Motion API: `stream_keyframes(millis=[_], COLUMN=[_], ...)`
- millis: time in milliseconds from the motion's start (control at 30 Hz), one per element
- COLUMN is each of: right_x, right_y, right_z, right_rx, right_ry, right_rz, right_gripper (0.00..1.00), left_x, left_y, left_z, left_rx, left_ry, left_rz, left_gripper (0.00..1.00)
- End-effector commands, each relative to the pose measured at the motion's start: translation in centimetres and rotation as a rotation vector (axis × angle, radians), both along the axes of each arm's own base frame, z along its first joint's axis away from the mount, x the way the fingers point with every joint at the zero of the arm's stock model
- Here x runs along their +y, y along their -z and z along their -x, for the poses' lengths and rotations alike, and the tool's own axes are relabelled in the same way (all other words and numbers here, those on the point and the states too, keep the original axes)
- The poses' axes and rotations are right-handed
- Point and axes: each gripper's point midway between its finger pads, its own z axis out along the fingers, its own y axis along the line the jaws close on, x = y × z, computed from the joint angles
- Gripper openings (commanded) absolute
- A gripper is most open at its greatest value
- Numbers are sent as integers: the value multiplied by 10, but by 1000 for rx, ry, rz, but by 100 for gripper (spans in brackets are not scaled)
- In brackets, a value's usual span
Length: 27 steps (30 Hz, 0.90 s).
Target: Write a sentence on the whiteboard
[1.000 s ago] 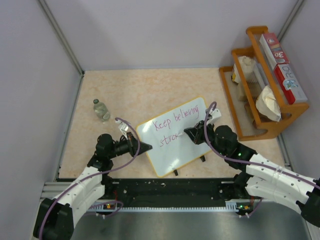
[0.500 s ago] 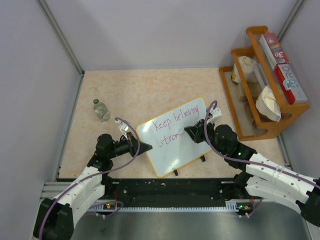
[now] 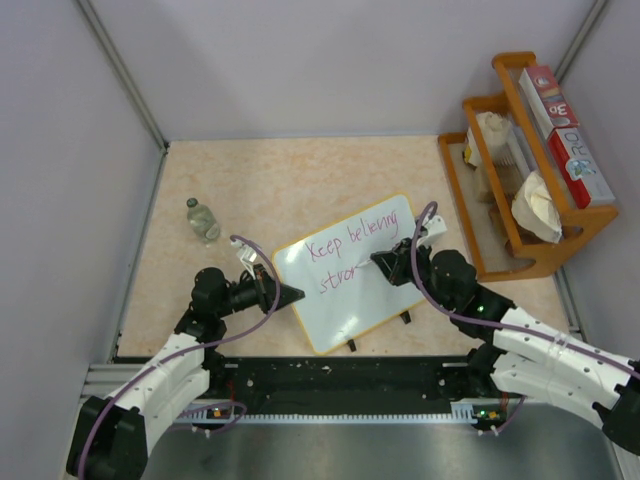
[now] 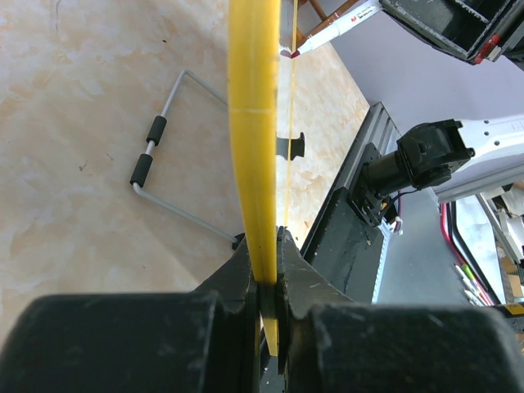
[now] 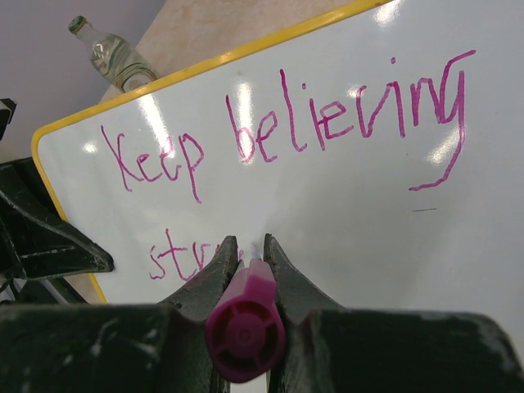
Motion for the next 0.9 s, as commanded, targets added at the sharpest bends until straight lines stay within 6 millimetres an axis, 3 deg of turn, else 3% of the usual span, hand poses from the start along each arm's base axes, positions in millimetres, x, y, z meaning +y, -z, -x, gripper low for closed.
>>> stream_keyframes(millis=[0, 500, 667, 867], right_x=[-9, -11, -11, -5], right_y=[4, 22, 10, -22], right_z=[-3, 6, 5, 10], right_rx=[-10, 23, 2, -42], right_ry=[31, 8, 7, -31], right_rz=[23, 33, 16, -47], right_gripper=[0, 0, 0, 0], left_x=[2, 2, 2, 2], left_y=[25, 25, 25, 25], left_z=[12, 13, 12, 12], left_rx=[-55, -54, -54, -55], left_ry=[65, 67, 66, 66], left_rz=[-79, -79, -80, -79], left_gripper=[0, 0, 0, 0])
